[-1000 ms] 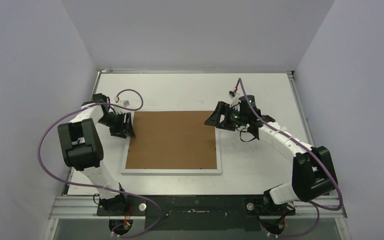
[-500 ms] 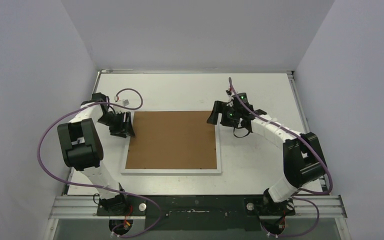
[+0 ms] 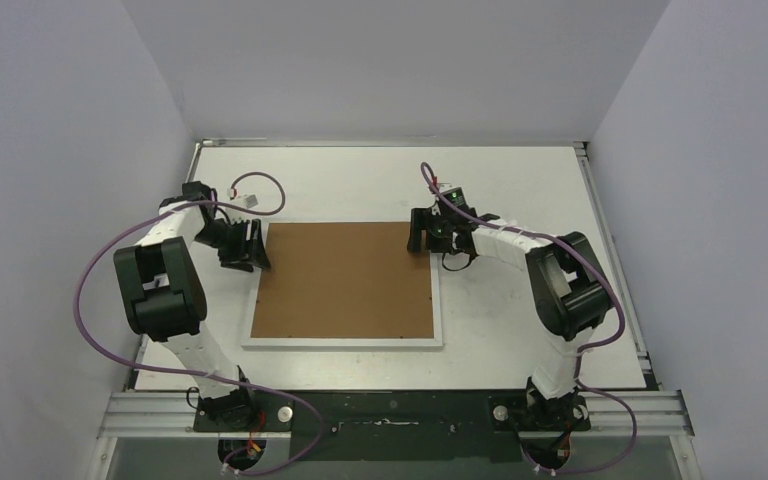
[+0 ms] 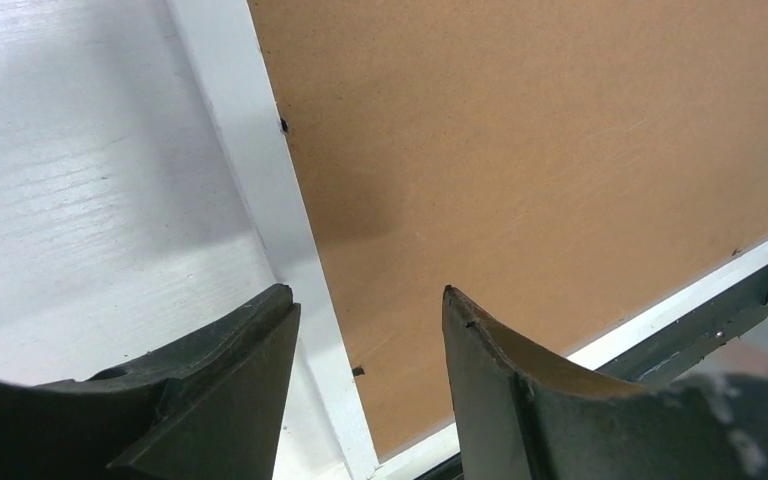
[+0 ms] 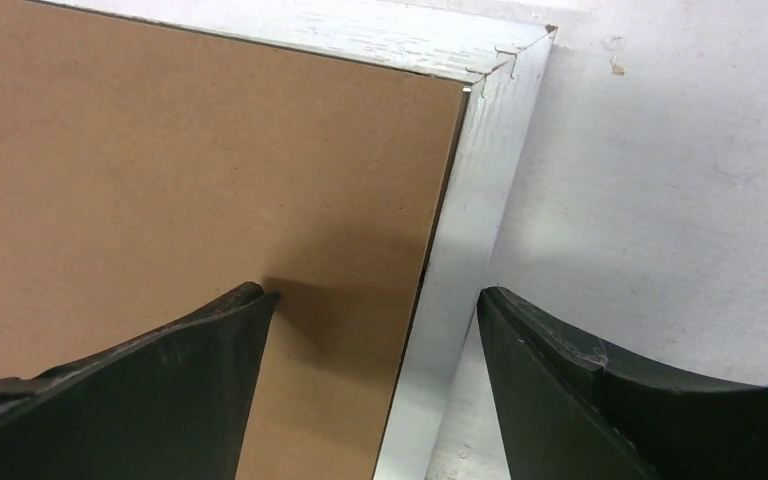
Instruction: Put the photo into the frame
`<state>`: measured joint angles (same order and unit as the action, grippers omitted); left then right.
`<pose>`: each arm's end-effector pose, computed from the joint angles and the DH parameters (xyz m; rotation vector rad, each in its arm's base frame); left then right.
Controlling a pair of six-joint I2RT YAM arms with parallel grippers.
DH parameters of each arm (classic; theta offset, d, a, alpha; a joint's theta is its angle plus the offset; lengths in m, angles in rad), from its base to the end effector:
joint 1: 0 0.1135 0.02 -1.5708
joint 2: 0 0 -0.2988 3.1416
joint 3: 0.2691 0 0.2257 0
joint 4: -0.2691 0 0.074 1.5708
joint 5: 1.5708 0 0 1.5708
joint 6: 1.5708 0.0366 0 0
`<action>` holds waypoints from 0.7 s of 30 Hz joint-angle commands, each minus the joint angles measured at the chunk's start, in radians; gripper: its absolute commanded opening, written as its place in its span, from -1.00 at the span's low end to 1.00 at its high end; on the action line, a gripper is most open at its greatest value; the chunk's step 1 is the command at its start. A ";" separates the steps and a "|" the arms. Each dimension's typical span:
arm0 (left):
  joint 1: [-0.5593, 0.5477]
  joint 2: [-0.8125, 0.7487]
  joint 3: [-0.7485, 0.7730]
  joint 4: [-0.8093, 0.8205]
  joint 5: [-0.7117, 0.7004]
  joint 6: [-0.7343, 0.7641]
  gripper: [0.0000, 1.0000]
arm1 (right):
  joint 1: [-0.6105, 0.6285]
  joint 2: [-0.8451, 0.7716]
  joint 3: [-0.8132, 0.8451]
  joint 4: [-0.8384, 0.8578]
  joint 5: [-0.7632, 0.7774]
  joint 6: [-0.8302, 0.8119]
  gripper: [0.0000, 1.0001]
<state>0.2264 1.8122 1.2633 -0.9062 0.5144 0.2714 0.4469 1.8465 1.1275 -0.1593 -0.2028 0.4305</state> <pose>0.3164 0.0544 0.2362 0.1067 2.8249 -0.6802 0.3347 0.1686 0.2183 -0.1135 2.5273 0.6203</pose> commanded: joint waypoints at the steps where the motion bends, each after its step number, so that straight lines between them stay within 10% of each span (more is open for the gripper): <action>1: 0.007 -0.042 0.049 -0.018 0.041 0.003 0.06 | 0.014 -0.015 0.024 0.019 0.056 -0.037 0.49; 10: 0.005 -0.021 0.048 -0.014 0.045 -0.001 0.06 | 0.056 -0.017 -0.053 0.031 0.078 -0.034 -0.18; 21: 0.004 -0.005 0.038 0.000 0.039 0.002 0.05 | 0.079 0.008 -0.123 0.026 0.118 -0.042 -0.15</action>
<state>0.2264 1.8126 1.2743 -0.9173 0.5289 0.2699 0.4934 1.8313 1.0672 -0.0364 -0.1112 0.4156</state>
